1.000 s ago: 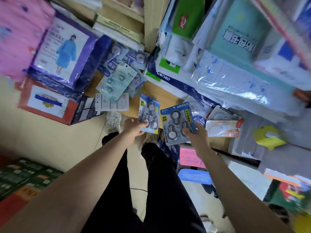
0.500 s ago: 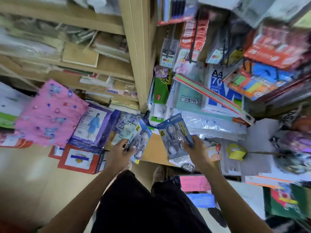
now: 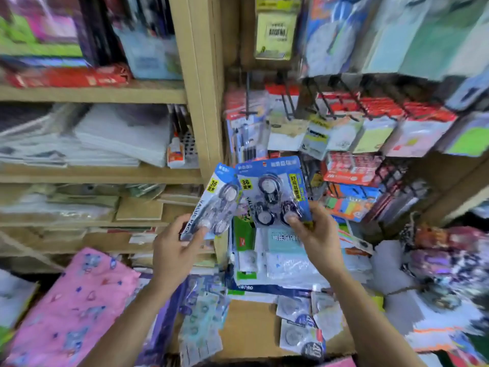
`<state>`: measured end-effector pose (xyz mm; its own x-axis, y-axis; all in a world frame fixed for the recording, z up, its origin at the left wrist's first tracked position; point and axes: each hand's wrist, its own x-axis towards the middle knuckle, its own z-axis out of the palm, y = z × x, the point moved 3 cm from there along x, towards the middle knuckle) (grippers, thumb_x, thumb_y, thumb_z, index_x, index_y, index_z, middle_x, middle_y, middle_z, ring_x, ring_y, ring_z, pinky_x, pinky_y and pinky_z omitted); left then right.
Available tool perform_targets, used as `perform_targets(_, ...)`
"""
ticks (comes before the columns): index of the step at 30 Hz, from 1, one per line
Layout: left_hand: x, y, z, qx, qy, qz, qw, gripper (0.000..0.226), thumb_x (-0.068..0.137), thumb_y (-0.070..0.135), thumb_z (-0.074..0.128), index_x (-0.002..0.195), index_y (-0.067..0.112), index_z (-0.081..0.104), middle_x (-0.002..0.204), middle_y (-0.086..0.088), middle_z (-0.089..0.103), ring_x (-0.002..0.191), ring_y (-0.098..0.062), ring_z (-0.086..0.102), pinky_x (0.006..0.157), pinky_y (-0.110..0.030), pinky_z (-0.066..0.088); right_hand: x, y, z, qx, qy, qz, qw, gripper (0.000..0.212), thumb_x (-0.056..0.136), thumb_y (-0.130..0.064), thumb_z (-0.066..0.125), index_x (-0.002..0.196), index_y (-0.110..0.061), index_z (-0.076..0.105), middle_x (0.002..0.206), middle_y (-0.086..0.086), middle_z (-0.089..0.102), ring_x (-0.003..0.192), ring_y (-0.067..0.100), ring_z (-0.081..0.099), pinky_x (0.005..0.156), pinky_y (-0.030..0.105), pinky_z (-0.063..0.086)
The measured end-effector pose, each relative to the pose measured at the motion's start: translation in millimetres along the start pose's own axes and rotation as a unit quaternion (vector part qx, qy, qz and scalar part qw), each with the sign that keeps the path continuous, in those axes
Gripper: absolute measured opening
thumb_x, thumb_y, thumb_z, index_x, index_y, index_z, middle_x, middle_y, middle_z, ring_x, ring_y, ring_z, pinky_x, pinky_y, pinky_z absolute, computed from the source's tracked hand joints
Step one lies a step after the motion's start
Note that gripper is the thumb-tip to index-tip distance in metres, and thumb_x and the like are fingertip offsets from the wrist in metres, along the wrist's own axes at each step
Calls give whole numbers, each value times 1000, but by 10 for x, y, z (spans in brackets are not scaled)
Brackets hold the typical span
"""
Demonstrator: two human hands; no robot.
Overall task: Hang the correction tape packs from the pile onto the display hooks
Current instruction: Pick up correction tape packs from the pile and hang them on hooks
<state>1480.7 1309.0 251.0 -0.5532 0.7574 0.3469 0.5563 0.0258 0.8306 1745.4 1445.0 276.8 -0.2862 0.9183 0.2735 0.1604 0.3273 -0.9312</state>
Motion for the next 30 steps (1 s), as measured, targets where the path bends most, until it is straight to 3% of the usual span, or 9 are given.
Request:
perform_targets(2, 232, 183, -91, -21, -2, 28, 999, 18, 84, 42, 74, 96, 33, 63, 83, 19, 71, 74, 4, 64, 70, -20, 49, 150, -250, -37, 10, 19, -34, 999, 9, 91, -15, 70, 93, -14, 62, 73, -17, 58, 62, -1, 49, 58, 14, 38)
perform_targets(5, 510, 411, -215, -46, -16, 66, 997, 23, 82, 26, 83, 93, 33, 63, 86, 27, 71, 75, 9, 64, 67, -7, 44, 364, -590, -116, 29, 43, -71, 996, 10, 89, -11, 71, 93, -12, 61, 71, -19, 61, 59, -3, 49, 57, 12, 39)
perform_targets(8, 735, 672, -402, -91, 13, 100, 991, 25, 76, 48, 75, 97, 40, 65, 91, 19, 73, 78, 4, 66, 69, -11, 48, 600, -913, -231, 74, 51, -91, 992, 13, 88, -19, 72, 96, -22, 63, 75, -5, 66, 60, 9, 56, 54, 24, 45)
perform_targets(10, 886, 854, -499, -120, 29, 126, 984, 25, 76, 43, 76, 98, 36, 66, 90, 15, 74, 78, -1, 67, 67, -14, 49, 751, -1126, -325, 73, 62, -113, 989, 14, 88, -21, 72, 98, -25, 64, 83, 1, 70, 69, 15, 62, 60, 32, 50)
perform_targets(13, 1161, 1196, -674, -150, 70, 181, 969, 28, 76, 45, 75, 96, 27, 67, 88, 12, 74, 76, -5, 67, 66, -20, 52, 985, -1506, -486, 97, 93, -154, 979, 16, 88, -19, 69, 103, -20, 64, 92, 2, 71, 85, 19, 66, 76, 31, 53)
perform_targets(17, 1509, 1669, -835, -178, 109, 242, 948, 22, 76, 48, 71, 97, 43, 66, 93, 18, 74, 81, -1, 69, 71, -17, 53, 1342, -1890, -689, 90, 129, -181, 971, 18, 89, -26, 68, 106, -22, 63, 92, 2, 71, 86, 21, 65, 80, 40, 50)
perform_targets(20, 1727, 1992, -889, -158, 125, 299, 933, 22, 79, 46, 71, 100, 46, 64, 93, 20, 73, 80, -5, 69, 70, -26, 55, 1574, -2151, -814, 80, 143, -201, 966, 15, 94, -20, 66, 108, -18, 63, 97, 5, 71, 87, 16, 65, 81, 33, 50)
perform_targets(26, 2195, 2604, -922, -142, 190, 361, 902, 25, 79, 48, 71, 92, 28, 67, 84, 15, 70, 64, -9, 62, 59, -36, 51, 1976, -2692, -1015, 102, 152, -249, 951, 16, 94, -10, 65, 109, -12, 64, 102, 8, 72, 87, 15, 66, 80, 26, 53)
perform_targets(30, 2548, 2974, -943, -163, 214, 392, 880, 21, 80, 45, 73, 92, 29, 66, 76, 13, 70, 65, -13, 63, 63, -38, 54, 2203, -2988, -1089, 104, 130, -264, 950, 16, 94, -9, 64, 109, -16, 64, 95, 2, 72, 78, 9, 66, 65, 19, 52)
